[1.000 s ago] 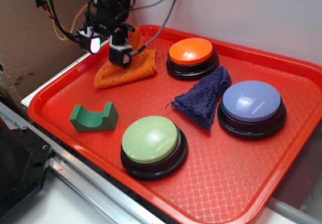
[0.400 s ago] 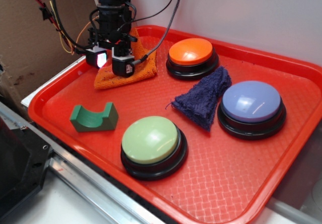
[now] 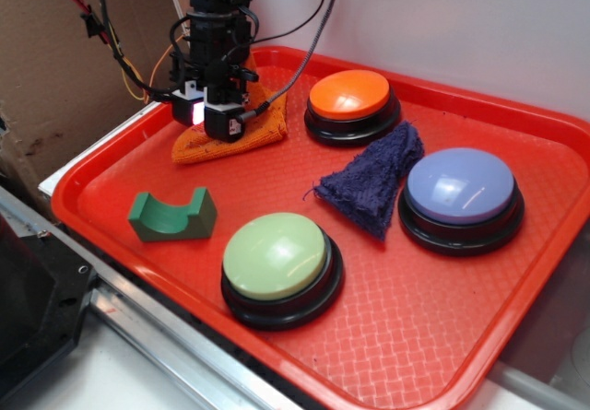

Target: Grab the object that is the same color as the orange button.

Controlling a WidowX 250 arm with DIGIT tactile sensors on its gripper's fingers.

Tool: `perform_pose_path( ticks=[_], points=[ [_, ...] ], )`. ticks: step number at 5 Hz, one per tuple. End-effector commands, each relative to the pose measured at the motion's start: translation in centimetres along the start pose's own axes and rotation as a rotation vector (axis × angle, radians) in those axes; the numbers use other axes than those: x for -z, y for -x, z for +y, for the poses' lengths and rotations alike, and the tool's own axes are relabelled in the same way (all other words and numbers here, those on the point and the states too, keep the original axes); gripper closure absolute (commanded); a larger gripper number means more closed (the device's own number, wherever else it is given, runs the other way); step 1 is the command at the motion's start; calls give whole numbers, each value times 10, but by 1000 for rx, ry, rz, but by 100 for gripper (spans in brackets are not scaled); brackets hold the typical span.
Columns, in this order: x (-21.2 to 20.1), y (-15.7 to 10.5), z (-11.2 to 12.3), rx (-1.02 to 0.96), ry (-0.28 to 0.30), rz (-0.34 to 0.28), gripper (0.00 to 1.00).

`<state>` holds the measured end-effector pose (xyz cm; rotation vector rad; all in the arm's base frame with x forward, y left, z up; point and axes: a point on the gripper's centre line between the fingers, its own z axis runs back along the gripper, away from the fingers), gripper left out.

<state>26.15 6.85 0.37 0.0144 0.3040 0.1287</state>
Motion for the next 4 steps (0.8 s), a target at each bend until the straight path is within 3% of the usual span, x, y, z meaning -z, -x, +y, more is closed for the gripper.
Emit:
perform_pose_path(
  ticks=[1,2,3,4],
  points=[
    [-16,10,4,-14,-35,-34,100],
    [-59,42,-4,-50,-88,-75,100],
    [-97,83,-26,-47,-91,-164,100],
    [-133,139,-55,31,-42,-241,100]
  ],
)
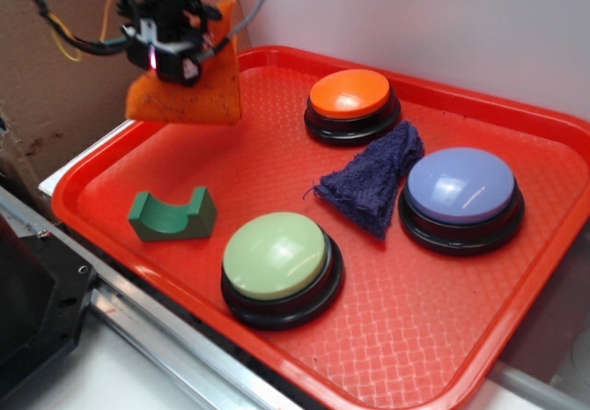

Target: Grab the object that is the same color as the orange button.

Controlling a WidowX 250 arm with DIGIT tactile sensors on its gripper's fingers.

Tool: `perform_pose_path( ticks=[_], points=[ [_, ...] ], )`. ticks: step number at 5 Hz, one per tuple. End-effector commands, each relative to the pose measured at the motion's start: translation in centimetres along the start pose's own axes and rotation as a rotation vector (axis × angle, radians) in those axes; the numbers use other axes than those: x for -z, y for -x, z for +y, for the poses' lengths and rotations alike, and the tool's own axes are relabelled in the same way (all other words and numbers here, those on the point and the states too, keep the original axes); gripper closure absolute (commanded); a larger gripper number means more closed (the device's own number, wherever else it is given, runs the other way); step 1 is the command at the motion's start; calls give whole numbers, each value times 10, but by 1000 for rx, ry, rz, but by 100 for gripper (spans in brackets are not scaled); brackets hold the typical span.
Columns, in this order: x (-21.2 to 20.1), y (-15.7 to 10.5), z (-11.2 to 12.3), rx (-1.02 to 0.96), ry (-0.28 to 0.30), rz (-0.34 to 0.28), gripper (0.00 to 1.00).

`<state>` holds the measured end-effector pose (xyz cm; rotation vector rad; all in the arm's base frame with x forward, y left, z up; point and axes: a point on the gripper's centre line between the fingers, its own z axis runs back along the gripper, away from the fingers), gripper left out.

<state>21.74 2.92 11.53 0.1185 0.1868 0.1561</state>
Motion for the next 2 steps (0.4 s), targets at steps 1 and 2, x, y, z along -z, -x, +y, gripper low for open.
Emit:
perform_pose_path(
  ticks=[1,2],
  points=[
    [-93,90,-24,82,62,-154,100],
    [-133,126,-9,-3,14,-209,100]
  ],
)
